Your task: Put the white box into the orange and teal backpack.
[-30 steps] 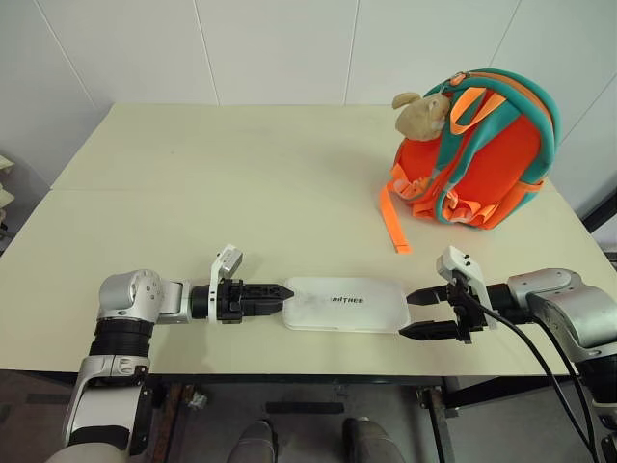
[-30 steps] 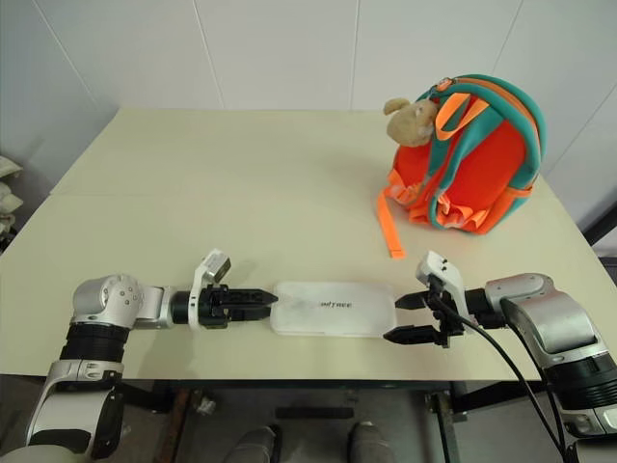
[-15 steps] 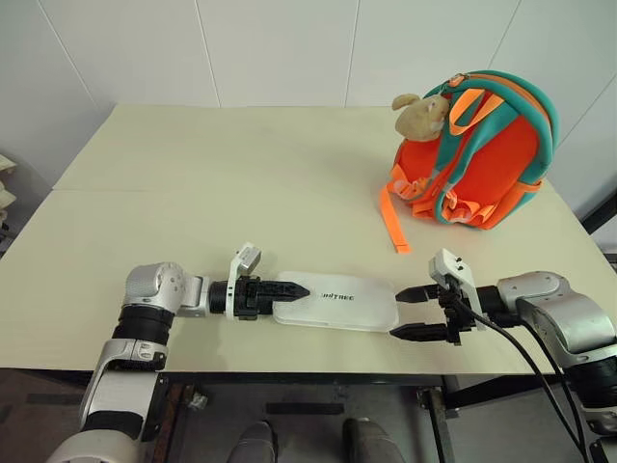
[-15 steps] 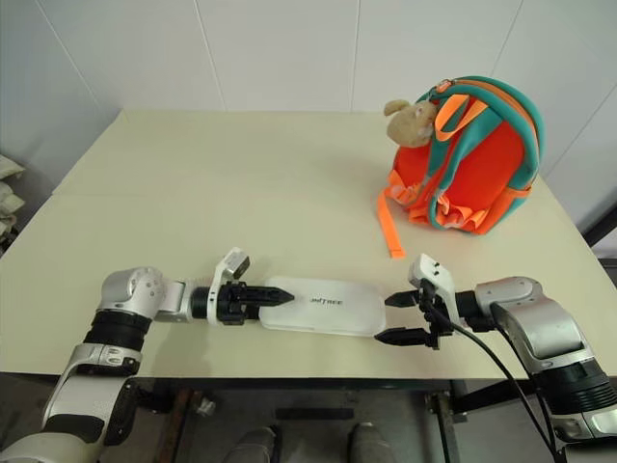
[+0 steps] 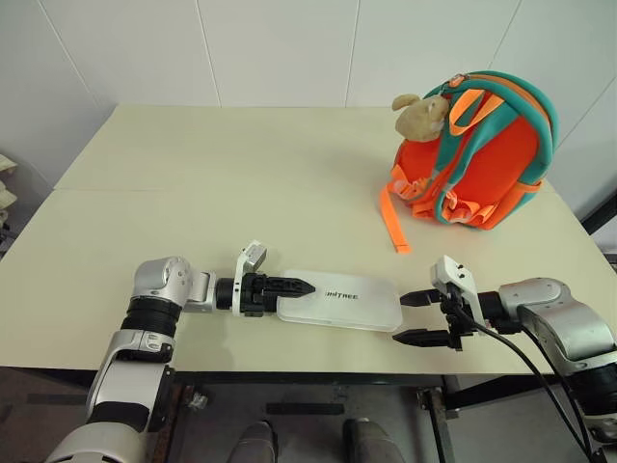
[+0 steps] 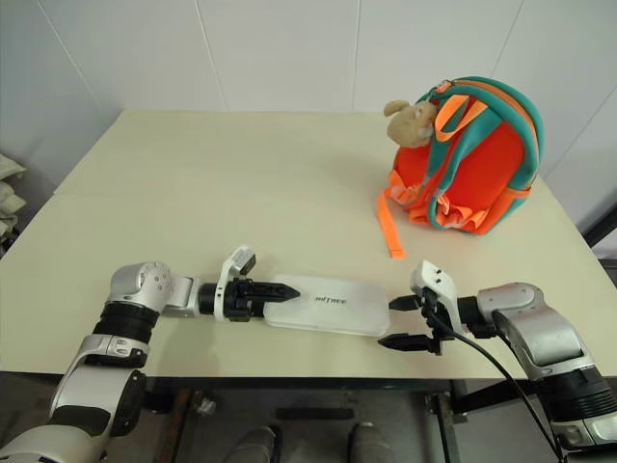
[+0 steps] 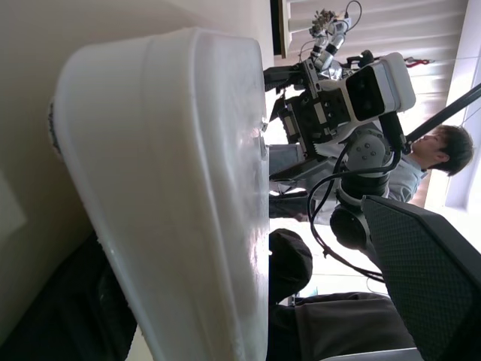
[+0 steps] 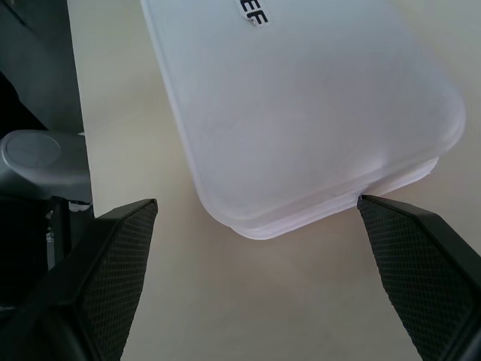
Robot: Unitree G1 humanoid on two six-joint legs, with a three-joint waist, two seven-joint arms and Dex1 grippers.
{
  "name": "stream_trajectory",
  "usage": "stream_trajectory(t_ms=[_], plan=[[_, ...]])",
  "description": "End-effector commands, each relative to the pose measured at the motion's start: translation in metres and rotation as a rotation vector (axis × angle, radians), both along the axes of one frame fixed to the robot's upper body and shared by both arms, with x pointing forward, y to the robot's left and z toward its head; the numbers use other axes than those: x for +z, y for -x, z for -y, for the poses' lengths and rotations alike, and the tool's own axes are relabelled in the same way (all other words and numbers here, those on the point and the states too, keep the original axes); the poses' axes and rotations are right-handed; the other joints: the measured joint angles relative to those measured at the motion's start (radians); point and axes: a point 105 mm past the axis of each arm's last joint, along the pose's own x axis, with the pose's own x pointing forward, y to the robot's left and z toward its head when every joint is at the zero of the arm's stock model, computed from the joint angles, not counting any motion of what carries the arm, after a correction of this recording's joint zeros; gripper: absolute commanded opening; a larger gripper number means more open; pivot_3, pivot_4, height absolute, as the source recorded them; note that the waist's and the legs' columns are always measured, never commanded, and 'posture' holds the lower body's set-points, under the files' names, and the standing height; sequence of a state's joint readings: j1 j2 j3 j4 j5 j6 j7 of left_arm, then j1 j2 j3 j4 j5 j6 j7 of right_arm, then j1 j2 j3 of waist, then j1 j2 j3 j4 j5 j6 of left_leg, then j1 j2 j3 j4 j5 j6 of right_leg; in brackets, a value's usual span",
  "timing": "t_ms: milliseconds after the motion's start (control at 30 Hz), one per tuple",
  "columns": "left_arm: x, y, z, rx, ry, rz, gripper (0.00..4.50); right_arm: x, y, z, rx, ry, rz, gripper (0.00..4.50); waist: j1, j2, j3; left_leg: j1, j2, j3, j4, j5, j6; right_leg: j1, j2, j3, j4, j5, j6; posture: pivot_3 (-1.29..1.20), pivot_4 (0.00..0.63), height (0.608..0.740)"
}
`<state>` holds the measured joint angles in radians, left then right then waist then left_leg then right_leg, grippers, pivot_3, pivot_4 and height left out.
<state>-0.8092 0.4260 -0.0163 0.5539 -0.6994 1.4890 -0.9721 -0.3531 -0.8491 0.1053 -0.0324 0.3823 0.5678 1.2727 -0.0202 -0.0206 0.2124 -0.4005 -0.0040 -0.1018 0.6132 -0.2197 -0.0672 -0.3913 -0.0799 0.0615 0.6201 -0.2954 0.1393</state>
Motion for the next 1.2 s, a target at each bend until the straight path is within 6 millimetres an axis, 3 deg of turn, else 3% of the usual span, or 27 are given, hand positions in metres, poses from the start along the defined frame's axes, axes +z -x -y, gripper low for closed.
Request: stream_trajectory(t_ms=[33, 100, 333, 400, 600, 767, 900, 1033, 1200], plan=[[-0.024, 0.006, 0.005, -0.014, -0.088, -0.071, 4.30, 0.006, 0.005, 0.003, 0.016, 0.000, 0.030, 4.50, 0.002, 0.000, 0.000, 0.000, 0.000, 0.000, 0.000, 0.000, 0.000, 0.000, 0.000, 0.000, 0.000, 0.000, 0.000, 0.00, 0.150, 0.740], [-0.023, 0.007, 0.006, -0.028, -0.088, -0.071, 3.90, 0.006, 0.006, 0.003, 0.016, 0.000, 0.031, 4.50, 0.002, 0.000, 0.000, 0.000, 0.000, 0.000, 0.000, 0.000, 0.000, 0.000, 0.000, 0.000, 0.000, 0.000, 0.000, 0.00, 0.150, 0.740], [-0.021, 0.006, 0.003, -0.020, -0.082, -0.074, 1.74, 0.005, 0.010, 0.003, 0.014, -0.014, 0.035, 4.50, -0.002, 0.000, 0.000, 0.000, 0.000, 0.000, -0.001, -0.001, 0.000, -0.001, 0.000, 0.000, 0.000, 0.000, 0.000, 0.00, 0.150, 0.740], [-0.022, 0.007, 0.003, -0.014, -0.076, -0.077, 1.35, 0.004, 0.011, 0.003, 0.014, -0.015, 0.033, 4.50, -0.003, 0.000, 0.000, 0.000, 0.000, 0.000, -0.001, -0.001, 0.000, -0.001, 0.000, 0.000, 0.000, 0.000, 0.000, 0.00, 0.150, 0.740], [-0.008, 0.006, 0.000, 0.016, 0.035, -0.053, 1.34, 0.002, 0.010, 0.004, -0.009, -0.026, 0.037, 4.50, -0.006, 0.000, 0.000, 0.000, 0.000, 0.000, -0.001, -0.001, 0.000, -0.001, 0.000, 0.000, 0.000, 0.000, 0.000, 0.00, 0.150, 0.740], [0.010, 0.005, -0.017, 0.047, 0.071, 0.098, 1.34, 0.015, -0.010, 0.017, -0.129, -0.049, 0.122, 4.50, -0.011, 0.000, 0.000, 0.000, 0.001, 0.000, -0.001, -0.001, 0.000, -0.002, 0.000, 0.000, 0.000, 0.000, 0.000, 0.00, 0.150, 0.740], [0.033, -0.004, -0.056, 0.132, 0.055, 0.413, 1.34, 0.059, -0.056, 0.056, -0.404, -0.112, 0.321, 4.50, -0.023, -0.001, 0.001, -0.001, 0.002, 0.002, -0.002, 0.000, -0.002, -0.004, 0.001, 0.001, 0.001, 0.000, -0.002, 0.00, 0.150, 0.740], [0.047, -0.006, -0.076, 0.163, 0.052, 0.579, 1.34, 0.098, -0.097, 0.087, -0.627, -0.164, 0.475, 4.50, -0.011, -0.001, 0.001, -0.002, 0.002, 0.002, -0.003, 0.000, -0.002, -0.005, 0.000, 0.001, -0.001, -0.002, -0.008, 0.00, 0.150, 0.740], [0.060, -0.003, -0.085, 0.170, 0.042, 0.737, 1.34, 0.134, -0.134, 0.085, -0.741, -0.234, 0.570, 4.50, -0.008, -0.001, 0.001, -0.005, 0.002, 0.002, -0.006, -0.001, -0.001, -0.007, 0.000, 0.001, -0.002, 0.001, -0.003, 0.00, 0.150, 0.740]])
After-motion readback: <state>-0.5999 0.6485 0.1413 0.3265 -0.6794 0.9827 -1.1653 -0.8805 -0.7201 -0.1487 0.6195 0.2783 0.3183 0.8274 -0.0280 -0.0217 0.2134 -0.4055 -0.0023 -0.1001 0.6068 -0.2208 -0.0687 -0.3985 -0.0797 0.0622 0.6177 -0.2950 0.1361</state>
